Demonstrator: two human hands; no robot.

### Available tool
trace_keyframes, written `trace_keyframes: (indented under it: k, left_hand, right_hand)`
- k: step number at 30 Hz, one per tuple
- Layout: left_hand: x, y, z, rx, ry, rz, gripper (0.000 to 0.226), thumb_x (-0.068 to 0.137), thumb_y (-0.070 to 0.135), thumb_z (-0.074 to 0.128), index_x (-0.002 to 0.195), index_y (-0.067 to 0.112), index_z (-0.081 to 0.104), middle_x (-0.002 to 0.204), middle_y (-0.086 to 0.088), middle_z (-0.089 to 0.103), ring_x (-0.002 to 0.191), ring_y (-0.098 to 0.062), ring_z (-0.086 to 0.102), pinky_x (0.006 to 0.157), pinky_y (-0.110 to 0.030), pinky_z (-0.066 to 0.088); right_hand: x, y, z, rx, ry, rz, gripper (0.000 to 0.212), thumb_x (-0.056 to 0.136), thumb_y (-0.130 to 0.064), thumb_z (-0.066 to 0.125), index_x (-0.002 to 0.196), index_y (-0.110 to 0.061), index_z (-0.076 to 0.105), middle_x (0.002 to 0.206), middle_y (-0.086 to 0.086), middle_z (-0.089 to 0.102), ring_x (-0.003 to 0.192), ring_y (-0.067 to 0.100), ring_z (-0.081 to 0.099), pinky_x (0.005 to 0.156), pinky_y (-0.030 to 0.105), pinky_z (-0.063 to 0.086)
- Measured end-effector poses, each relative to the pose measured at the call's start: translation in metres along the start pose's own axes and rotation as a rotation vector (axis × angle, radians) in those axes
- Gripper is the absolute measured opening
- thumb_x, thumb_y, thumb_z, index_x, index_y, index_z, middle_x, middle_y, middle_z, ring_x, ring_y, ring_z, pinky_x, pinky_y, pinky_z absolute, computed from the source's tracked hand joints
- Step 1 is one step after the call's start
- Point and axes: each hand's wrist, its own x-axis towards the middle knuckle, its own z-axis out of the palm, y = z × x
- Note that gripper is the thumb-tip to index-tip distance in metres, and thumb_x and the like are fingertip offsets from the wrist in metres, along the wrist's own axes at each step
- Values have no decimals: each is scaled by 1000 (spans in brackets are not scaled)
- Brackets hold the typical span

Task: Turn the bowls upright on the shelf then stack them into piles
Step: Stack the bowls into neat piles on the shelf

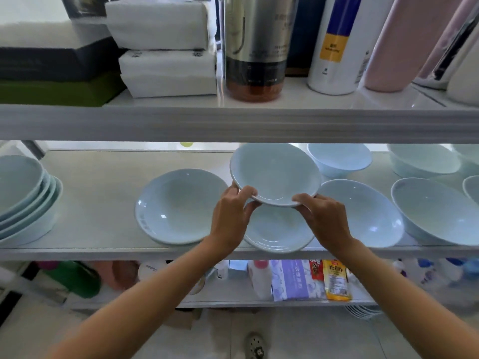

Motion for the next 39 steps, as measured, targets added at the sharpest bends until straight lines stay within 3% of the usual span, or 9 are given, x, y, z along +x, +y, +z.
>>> trace_keyframes:
  k: [8, 11, 15, 19, 24, 27, 30, 33, 39]
  left_hand:
    - [-53, 4, 13, -99, -7, -24, 13, 85, 10, 67, 98, 12, 65, 110, -13, 67, 101, -30, 64, 78, -31, 56]
    - [-67, 4, 17, -75, -21, -60, 22, 89, 2, 54, 106, 12, 65, 105, -14, 67, 97, -29, 65, 76, -32, 56]
    - [-74, 9, 13, -118, 12, -139, 37, 93, 0, 45, 126, 13, 57, 123, -10, 63, 117, -24, 57, 97, -31, 49]
    - [-84, 24, 3, -343, 85, -424, 40, 100, 13, 37, 140, 17, 42, 137, -1, 54, 126, -16, 51, 107, -28, 41]
    - [-75, 35, 9, -600, -10, -810, 49, 96, 45, 36, 131, 12, 48, 124, -3, 61, 113, -16, 55, 94, -28, 42]
    - [-63, 34, 17, -846, -78, -996, 63, 82, 57, 52, 124, 10, 49, 117, -7, 63, 110, -23, 59, 99, -39, 48]
    - [-51, 32, 23, -1051, -68, -1147, 38, 90, 22, 60, 123, 7, 47, 115, -16, 62, 102, -32, 63, 85, -43, 56]
    - [-45, 34, 23, -1135, -29, -1186, 27, 91, 1, 50, 117, 6, 47, 95, -14, 61, 83, -31, 63, 75, -44, 56]
    - [-46, 34, 21, -1118, 0, -1164, 30, 87, -8, 47, 115, 4, 45, 92, -14, 58, 91, -38, 60, 83, -52, 55]
  right_hand:
    - [-49, -25, -19, -35, -59, 28, 29, 84, -37, 51, 77, -15, 70, 58, 3, 67, 51, 19, 66, 42, 20, 45]
    - [-60, -28, -17, -32, -98, 61, 17, 82, -29, 69, 78, -13, 69, 61, 3, 69, 52, 17, 67, 47, 15, 46]
    - [-66, -27, -12, 24, -146, 165, 14, 85, -25, 63, 86, -13, 68, 72, 6, 72, 64, 20, 70, 54, 21, 52]
    - [-66, -38, -23, 338, -35, 603, 26, 89, -6, 60, 115, -8, 59, 105, 9, 69, 93, 21, 65, 75, 23, 47]
    - [-61, -46, -16, 909, -46, 1301, 32, 99, -27, 43, 124, -9, 50, 116, 13, 62, 99, 23, 60, 89, 38, 50]
    - [-50, -48, -12, 1249, -177, 1460, 30, 99, -30, 44, 116, -7, 52, 103, 14, 64, 86, 28, 64, 74, 37, 56]
    - [-44, -47, -11, 1408, -279, 1511, 26, 97, -18, 49, 118, -3, 48, 106, 19, 59, 82, 32, 64, 58, 35, 59]
    - [-41, -44, -9, 1439, -281, 1498, 29, 92, -1, 46, 121, 2, 46, 102, 20, 57, 81, 32, 61, 53, 34, 60]
    - [-39, -44, -12, 1441, -245, 1465, 27, 89, 9, 42, 114, 2, 48, 92, 18, 57, 77, 30, 58, 47, 32, 58]
